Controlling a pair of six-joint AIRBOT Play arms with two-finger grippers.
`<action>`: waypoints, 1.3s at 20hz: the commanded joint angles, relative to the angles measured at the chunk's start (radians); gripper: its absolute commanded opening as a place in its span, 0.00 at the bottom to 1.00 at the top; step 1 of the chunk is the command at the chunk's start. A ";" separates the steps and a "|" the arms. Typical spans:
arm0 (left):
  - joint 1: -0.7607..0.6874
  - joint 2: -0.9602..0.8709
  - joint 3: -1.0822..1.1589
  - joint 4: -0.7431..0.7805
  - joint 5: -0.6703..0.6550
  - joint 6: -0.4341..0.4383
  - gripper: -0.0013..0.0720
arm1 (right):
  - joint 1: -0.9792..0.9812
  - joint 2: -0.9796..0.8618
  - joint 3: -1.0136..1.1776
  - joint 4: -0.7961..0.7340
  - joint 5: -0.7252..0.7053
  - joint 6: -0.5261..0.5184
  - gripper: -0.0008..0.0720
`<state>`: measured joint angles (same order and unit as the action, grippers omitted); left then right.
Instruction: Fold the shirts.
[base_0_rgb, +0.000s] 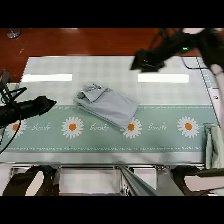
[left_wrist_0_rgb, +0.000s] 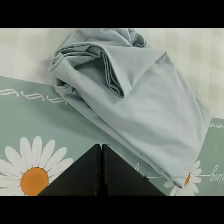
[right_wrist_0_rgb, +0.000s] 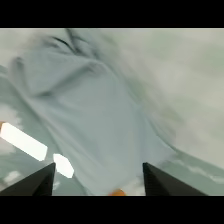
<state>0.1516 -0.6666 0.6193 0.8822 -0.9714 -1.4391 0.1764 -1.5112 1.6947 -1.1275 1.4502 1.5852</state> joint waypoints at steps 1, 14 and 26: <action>-0.022 0.001 -0.009 0.000 0.003 0.018 0.05 | -0.053 0.429 -0.571 -0.354 -0.276 0.262 0.88; -0.201 -0.094 -0.009 -0.001 0.064 0.014 0.05 | 0.102 0.164 -1.039 0.570 -0.746 -0.011 0.87; -0.202 -0.095 -0.009 -0.001 0.063 0.009 0.05 | 0.132 -0.001 -0.265 0.426 -0.476 -0.091 0.04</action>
<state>-0.0498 -0.7605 0.6109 0.8810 -0.9085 -1.4288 0.3180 -1.5276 1.1934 -0.6132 0.8963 1.4864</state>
